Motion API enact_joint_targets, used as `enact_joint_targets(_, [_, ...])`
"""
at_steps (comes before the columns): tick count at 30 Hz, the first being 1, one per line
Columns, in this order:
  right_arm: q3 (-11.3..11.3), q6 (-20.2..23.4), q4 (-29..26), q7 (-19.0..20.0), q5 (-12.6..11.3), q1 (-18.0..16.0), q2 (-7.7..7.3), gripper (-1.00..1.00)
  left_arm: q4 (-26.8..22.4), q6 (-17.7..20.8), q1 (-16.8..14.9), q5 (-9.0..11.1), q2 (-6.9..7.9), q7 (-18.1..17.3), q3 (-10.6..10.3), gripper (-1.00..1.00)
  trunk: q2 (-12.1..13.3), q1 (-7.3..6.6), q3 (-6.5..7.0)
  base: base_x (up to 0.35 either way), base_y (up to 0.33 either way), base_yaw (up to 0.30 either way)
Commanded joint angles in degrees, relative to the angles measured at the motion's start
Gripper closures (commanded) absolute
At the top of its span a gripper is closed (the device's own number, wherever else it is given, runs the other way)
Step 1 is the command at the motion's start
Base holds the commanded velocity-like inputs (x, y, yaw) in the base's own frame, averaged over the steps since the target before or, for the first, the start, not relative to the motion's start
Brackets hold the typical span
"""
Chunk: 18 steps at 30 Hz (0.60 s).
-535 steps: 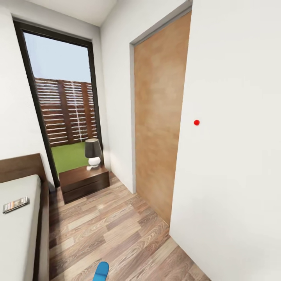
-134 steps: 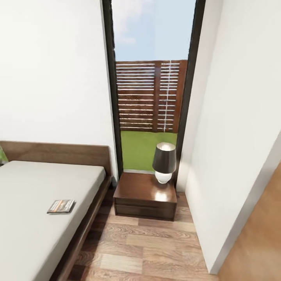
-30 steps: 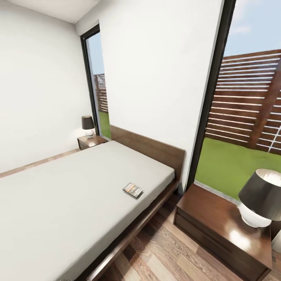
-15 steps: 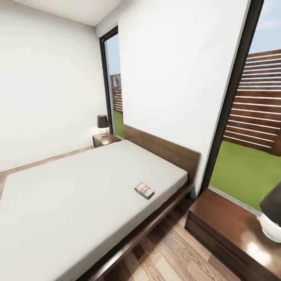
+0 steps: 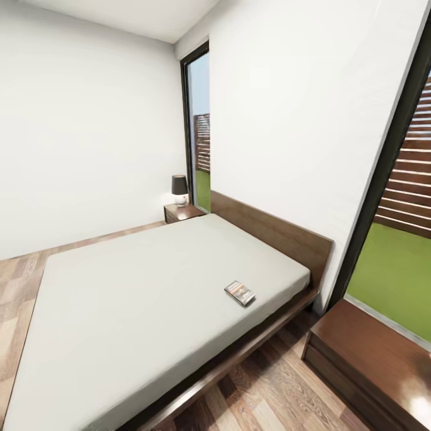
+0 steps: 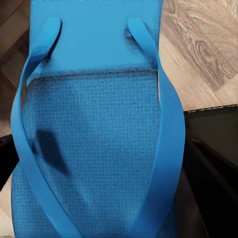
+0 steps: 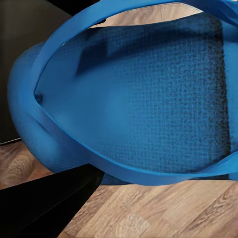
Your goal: In the bedroom, move the book from the bed onto either nightstand, and place the two sandals side by side next to the bed.
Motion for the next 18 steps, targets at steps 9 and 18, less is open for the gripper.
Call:
enact_joint_targets(9, [0.5,-0.2,-0.1,-0.3,-0.6,0.0,-0.02,1.0,0.1,-0.2,0.0,0.3,-0.02,0.2,-0.5,1.0,-0.1,0.03,-0.09,0.0,0.0,0.246])
enact_joint_targets(18, [0.5,-0.2,-0.1,-0.3,-0.6,0.0,-0.02,1.0,0.1,-0.2,0.0,0.3,-0.02,0.2,-0.5,1.0,-0.1,0.03,-0.09,0.0,0.0,0.246])
